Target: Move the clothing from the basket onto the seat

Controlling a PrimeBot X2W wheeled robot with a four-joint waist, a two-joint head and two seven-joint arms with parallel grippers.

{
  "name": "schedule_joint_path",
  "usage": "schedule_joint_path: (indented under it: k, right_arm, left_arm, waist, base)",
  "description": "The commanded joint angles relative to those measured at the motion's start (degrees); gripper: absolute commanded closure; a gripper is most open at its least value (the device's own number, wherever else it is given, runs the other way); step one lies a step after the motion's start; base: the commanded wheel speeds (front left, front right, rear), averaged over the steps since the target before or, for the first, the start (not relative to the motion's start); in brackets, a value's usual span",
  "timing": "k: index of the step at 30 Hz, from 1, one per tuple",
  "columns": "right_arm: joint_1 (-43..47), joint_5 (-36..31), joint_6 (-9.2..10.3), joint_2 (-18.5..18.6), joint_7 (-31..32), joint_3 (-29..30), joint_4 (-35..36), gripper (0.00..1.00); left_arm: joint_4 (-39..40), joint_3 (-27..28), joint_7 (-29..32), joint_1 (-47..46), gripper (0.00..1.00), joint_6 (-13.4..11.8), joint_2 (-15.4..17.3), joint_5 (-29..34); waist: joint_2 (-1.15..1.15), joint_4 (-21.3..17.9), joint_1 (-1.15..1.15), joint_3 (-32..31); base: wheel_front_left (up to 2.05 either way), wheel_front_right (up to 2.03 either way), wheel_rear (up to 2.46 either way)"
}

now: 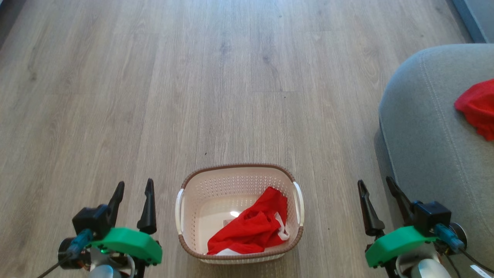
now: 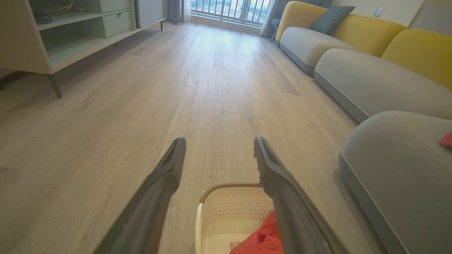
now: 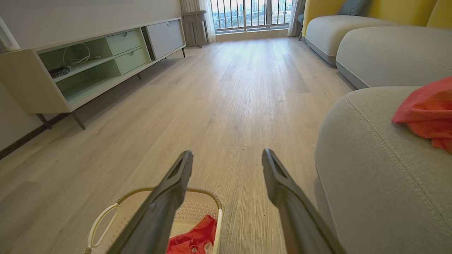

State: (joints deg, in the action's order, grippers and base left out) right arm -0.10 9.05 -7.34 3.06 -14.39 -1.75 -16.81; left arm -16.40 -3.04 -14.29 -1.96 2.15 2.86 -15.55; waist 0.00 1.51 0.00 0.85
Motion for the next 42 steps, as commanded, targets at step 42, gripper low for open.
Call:
schedule_joint_path:
  k: [42]
  right_arm:
    - [-26.81, 1.04, -0.14, -0.18, -0.61, -2.07, 14.61, 0.00]
  left_arm:
    - [-27.37, -18.80, 18.14, -41.35, 0.00, 4.30, 1.21, 13.53]
  waist:
    - [0.00, -10.80, 0.00, 44.87]
  base:
    - [0.00, 0.00, 0.00]
